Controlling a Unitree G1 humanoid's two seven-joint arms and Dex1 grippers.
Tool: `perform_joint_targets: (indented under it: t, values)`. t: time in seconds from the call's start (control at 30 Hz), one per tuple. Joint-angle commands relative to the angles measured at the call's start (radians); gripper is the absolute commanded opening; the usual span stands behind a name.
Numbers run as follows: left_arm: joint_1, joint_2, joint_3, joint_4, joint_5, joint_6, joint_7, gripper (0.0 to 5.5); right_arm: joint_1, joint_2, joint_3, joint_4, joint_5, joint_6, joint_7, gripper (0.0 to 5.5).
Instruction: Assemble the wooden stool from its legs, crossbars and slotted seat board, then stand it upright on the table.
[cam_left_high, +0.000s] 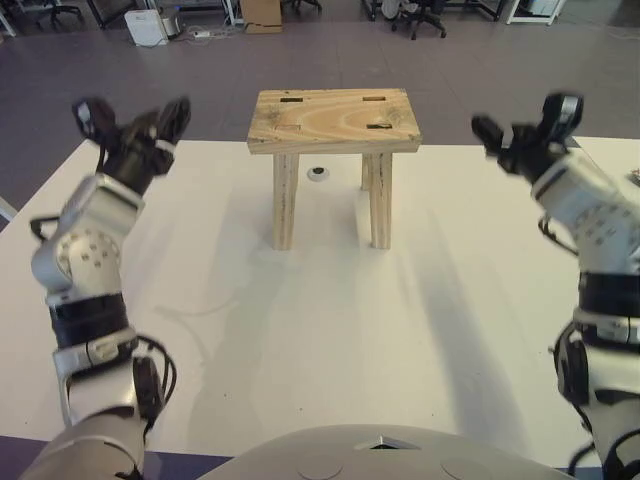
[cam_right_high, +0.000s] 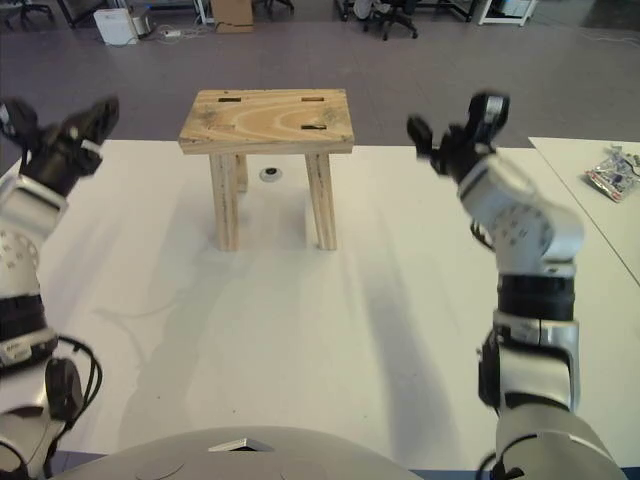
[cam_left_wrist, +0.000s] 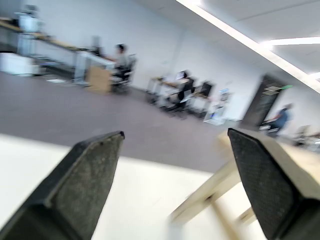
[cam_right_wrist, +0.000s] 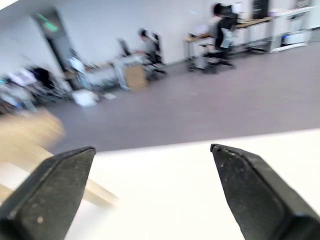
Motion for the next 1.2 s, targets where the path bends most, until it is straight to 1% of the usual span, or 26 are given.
perform_joint_targets:
  t: [0.03, 0.1, 0.13, 0.23, 0.3, 0.37, 0.47, 0.57, 0.8, 0.97, 1.2]
  values:
    - [0.187, -0.102, -0.011, 0.005, 0.191, -0.141, 0.094, 3.84, 0.177, 0.093, 0.019, 0.000, -0.153, -0.131, 0.009, 4.29]
    - [0.222, -0.148, -0.038, -0.004, 0.285, -0.180, 0.166, 3.84, 0.234, 0.138, 0.036, -0.011, -0.218, -0.167, 0.005, 4.29]
    - [0.237, -0.147, -0.080, -0.002, 0.325, -0.191, 0.139, 3.84, 0.255, 0.181, 0.024, -0.008, -0.226, -0.182, -0.008, 4.29]
    - [0.286, -0.166, -0.132, 0.012, 0.402, -0.269, 0.086, 3.84, 0.303, 0.273, 0.028, -0.008, -0.265, -0.222, -0.006, 4.29]
    - [0.310, -0.205, -0.126, -0.008, 0.389, -0.317, 0.062, 3.84, 0.331, 0.310, 0.040, -0.024, -0.303, -0.237, -0.010, 4.29]
    - [0.326, -0.249, -0.093, -0.025, 0.430, -0.403, 0.129, 3.84, 0.338, 0.340, 0.040, -0.029, -0.330, -0.242, -0.012, 4.29]
    - [0.344, -0.317, -0.071, -0.036, 0.445, -0.458, 0.186, 3.84, 0.333, 0.356, 0.027, -0.020, -0.362, -0.249, 0.003, 4.29]
    - [0.336, -0.357, -0.082, -0.010, 0.479, -0.504, 0.208, 3.84, 0.325, 0.375, 0.013, -0.004, -0.388, -0.260, 0.007, 4.29]
    - [0.361, -0.386, -0.106, -0.015, 0.439, -0.548, 0.102, 3.84, 0.314, 0.424, 0.014, 0.004, -0.437, -0.267, 0.017, 4.29]
    - [0.406, -0.421, -0.105, -0.059, 0.436, -0.572, 0.086, 3.84, 0.291, 0.421, 0.009, 0.026, -0.455, -0.260, 0.045, 4.29]
    - [0.413, -0.419, -0.107, -0.099, 0.432, -0.561, 0.067, 3.84, 0.298, 0.429, -0.001, 0.025, -0.476, -0.263, 0.055, 4.29]
